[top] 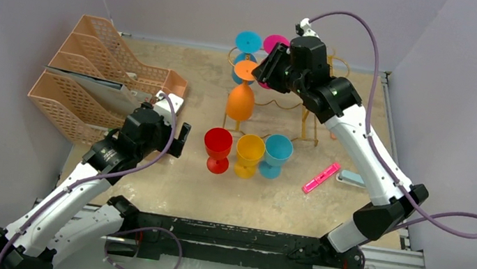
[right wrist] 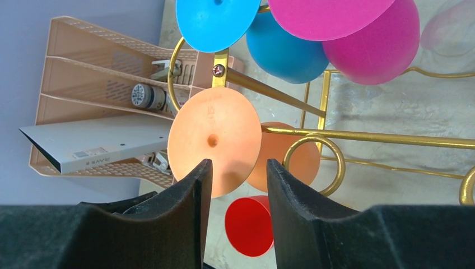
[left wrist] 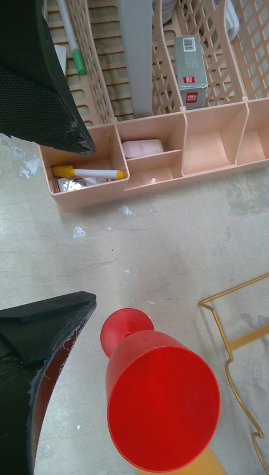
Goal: Take the wine glass off the wine glass rack
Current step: Pick up the wine glass from the wine rack.
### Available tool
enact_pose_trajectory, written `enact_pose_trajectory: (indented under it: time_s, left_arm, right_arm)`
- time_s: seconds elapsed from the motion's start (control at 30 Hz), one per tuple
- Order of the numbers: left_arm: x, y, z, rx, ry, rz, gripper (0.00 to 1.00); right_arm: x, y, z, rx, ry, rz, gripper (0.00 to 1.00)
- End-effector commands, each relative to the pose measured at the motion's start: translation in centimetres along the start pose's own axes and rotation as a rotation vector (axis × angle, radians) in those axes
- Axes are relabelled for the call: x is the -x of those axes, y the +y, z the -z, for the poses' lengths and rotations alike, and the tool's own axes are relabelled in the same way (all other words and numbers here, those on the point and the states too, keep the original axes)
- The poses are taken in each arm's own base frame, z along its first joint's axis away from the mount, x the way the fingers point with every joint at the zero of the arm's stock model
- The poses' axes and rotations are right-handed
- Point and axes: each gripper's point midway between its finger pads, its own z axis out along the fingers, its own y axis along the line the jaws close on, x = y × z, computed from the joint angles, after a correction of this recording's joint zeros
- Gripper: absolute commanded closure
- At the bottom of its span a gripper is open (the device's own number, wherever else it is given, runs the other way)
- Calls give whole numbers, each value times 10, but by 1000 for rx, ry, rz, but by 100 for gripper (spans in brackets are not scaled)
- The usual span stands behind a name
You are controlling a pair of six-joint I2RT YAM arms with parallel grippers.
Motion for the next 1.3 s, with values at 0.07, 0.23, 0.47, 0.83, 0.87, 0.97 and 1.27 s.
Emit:
enact_pose_trajectory:
  time_s: [0.07,0.23,0.47,0.83,0.87,0.97,1.27]
  left_arm:
    - [14,2,2,4,-34,-8,10]
    - [14,2,3,5,-35,-8,10]
    - [14,2,3,5,-36,-8,10]
    - [15,2,3,2,-40,-10,10]
    - [15,2,3,2,-38,-9,10]
    - [15,2,3,2,-38,-9,10]
    - [16,0,3,-9,-43,-9,10]
  right_arm:
    - [14,9,2,24,-43,-30,58]
    - [13,13,-3,41,-34,-38,62]
    - [14,14,-6,47,-55,-79,62]
    - [17,13,-5,45,-75,-114,79]
    - [17,13,-5,45,-76,-119,79]
    - [16,13,-5,49,-78,-132,81]
    - [13,9,-7,57,-78,-185,72]
